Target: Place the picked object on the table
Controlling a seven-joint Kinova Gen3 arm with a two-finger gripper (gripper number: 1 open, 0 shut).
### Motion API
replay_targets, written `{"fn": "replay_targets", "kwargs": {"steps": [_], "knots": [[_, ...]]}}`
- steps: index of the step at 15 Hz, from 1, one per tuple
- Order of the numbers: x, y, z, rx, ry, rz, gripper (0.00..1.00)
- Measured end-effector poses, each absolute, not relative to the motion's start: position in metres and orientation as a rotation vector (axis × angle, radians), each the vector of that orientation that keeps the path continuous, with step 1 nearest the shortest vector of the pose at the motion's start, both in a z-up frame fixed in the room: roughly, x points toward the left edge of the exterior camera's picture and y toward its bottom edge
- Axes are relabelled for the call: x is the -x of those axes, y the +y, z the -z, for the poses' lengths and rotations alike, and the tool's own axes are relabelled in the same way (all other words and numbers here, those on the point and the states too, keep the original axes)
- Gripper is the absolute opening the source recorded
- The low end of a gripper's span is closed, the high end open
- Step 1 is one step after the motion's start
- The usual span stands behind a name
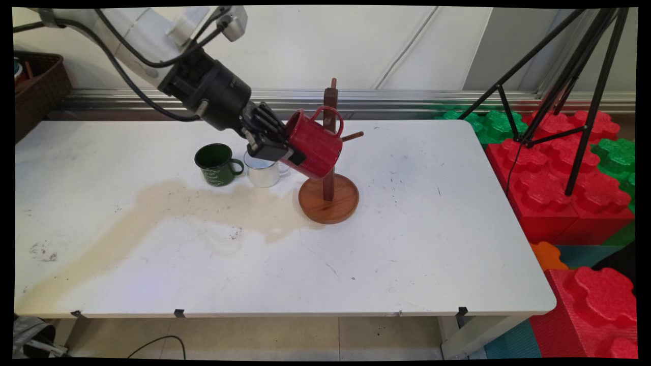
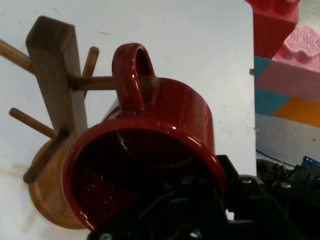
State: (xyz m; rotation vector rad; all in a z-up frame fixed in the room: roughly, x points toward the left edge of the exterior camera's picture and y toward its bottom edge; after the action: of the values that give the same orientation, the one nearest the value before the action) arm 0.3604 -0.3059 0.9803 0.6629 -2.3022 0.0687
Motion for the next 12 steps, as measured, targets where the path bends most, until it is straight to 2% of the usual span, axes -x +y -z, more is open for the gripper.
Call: {"fn": "replay_targets", "kwargs": {"steps": [12], "knots": [[-0.37,-0.259,-1.021,-0.724,-2.299,-0.091,0.0]]}}
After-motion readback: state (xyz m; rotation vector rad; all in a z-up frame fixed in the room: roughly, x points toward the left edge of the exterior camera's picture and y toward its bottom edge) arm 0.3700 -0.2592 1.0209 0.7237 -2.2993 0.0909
